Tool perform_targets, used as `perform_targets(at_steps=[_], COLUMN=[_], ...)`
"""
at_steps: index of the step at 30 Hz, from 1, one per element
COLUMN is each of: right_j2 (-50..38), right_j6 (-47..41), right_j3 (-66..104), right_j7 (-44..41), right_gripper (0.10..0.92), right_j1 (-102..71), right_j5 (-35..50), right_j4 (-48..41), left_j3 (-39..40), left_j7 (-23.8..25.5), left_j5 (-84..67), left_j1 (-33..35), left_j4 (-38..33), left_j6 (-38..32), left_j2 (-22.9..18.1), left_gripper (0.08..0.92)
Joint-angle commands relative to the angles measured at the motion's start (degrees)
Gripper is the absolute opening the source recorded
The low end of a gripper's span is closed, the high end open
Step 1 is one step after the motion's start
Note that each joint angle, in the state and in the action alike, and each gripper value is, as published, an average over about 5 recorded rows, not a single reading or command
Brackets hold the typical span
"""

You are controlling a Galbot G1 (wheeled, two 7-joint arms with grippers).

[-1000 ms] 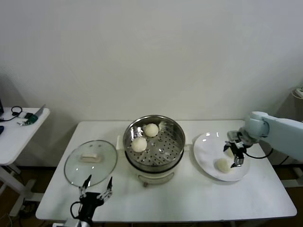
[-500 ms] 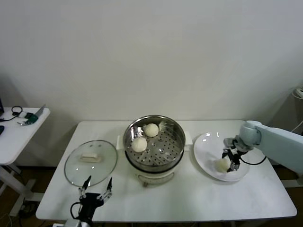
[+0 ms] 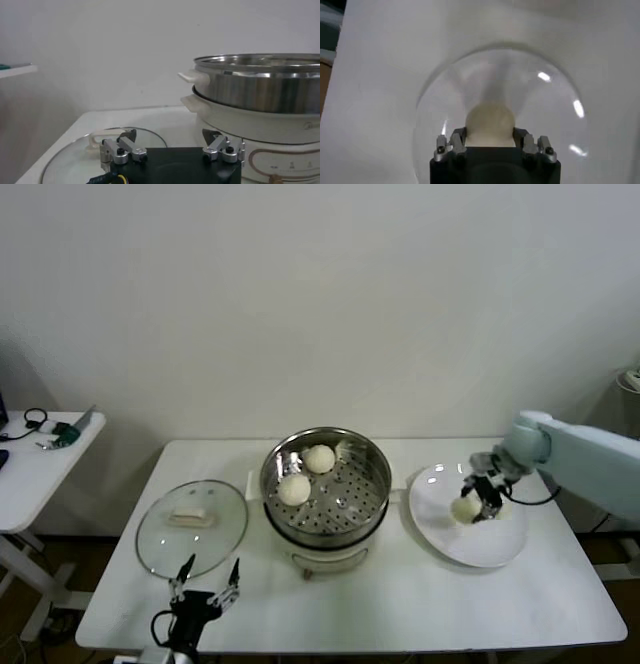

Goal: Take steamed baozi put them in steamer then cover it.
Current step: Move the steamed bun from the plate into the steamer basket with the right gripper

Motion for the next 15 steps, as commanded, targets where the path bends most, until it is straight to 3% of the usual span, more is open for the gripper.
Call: perform_targets(at_steps=[1, 5, 10, 15], right_j2=[10.5, 14.5, 17.2, 19.3], right_j6=[23.4, 27.4, 26.4, 24.7], right_j3=[-11.4, -10.2, -8.4, -7.7], right_j7=[-3.7, -2.1, 2.1, 4.6], right_gripper=[0.628, 0.628, 0.628, 0.628], right_j1=[31.5, 35.2, 31.5, 21.4], right_j5=[6.7, 4.7, -0.3, -7.6], right_j4=[6.6, 15.6, 28.0, 31.7], left_j3=[0.1, 0.1, -0.2, -0.5], left_j7=[0.0, -0.1, -0.2, -0.2], left_j5=[0.2, 0.2, -0.2, -0.4], left_j1=[0.0, 0.2, 0.6, 0.7], left_j4=[-0.3, -0.5, -0.8, -1.1], left_j6=[0.0, -0.2, -0.4, -0.5], left_j2=[-0.1, 0.0, 0.1, 0.1], left_gripper=[0.823, 0.823, 0.823, 0.823])
